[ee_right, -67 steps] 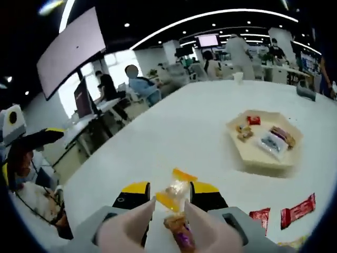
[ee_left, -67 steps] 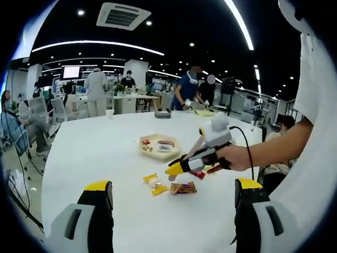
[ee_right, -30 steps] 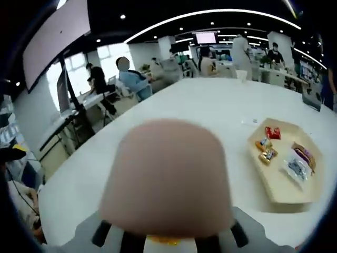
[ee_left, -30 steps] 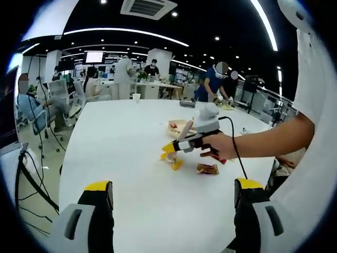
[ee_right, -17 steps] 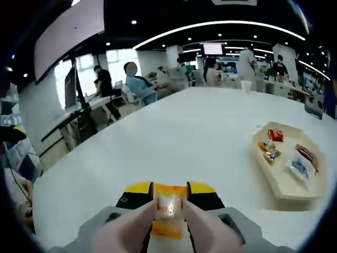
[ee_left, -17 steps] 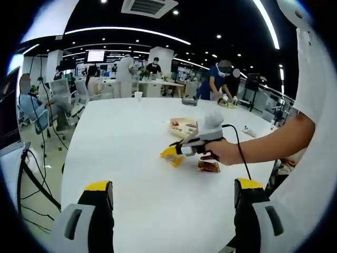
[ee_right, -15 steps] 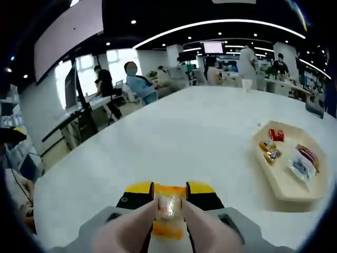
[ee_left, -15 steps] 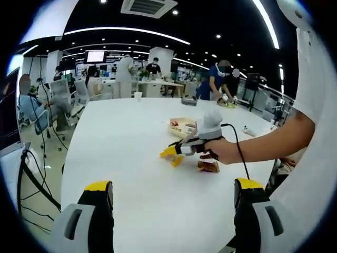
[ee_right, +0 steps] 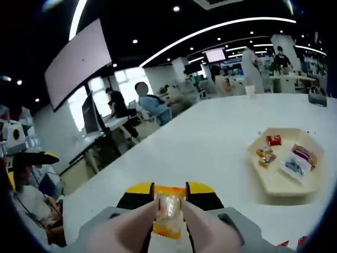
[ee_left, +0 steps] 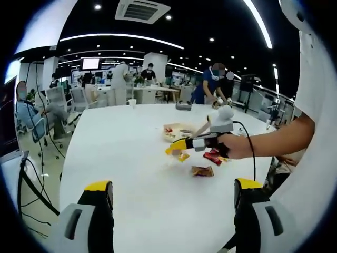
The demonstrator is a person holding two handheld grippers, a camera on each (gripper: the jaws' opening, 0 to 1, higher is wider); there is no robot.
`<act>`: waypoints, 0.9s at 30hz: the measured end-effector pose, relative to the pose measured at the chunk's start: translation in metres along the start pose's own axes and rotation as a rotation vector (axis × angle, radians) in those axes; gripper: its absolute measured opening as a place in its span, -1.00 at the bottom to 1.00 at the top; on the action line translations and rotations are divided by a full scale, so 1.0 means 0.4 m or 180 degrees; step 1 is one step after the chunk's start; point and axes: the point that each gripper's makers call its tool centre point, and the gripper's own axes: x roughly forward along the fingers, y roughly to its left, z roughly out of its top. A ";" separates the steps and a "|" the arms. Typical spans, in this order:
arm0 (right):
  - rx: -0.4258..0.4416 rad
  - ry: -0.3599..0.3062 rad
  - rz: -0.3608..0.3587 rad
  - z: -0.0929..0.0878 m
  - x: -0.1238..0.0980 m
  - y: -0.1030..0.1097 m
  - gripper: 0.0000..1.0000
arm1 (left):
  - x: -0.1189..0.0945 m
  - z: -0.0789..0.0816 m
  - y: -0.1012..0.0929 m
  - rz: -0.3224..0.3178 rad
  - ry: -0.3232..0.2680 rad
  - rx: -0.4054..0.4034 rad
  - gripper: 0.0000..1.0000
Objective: Place the target food into the container with the food tongs after gripping and lifting it, then release it inside without dropping or visibly crushing the food.
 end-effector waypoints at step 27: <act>-0.0110 -0.0417 -0.0246 0.022 -0.607 -0.056 -0.54 | 0.211 0.082 -0.385 -0.0576 -0.0154 0.0334 0.95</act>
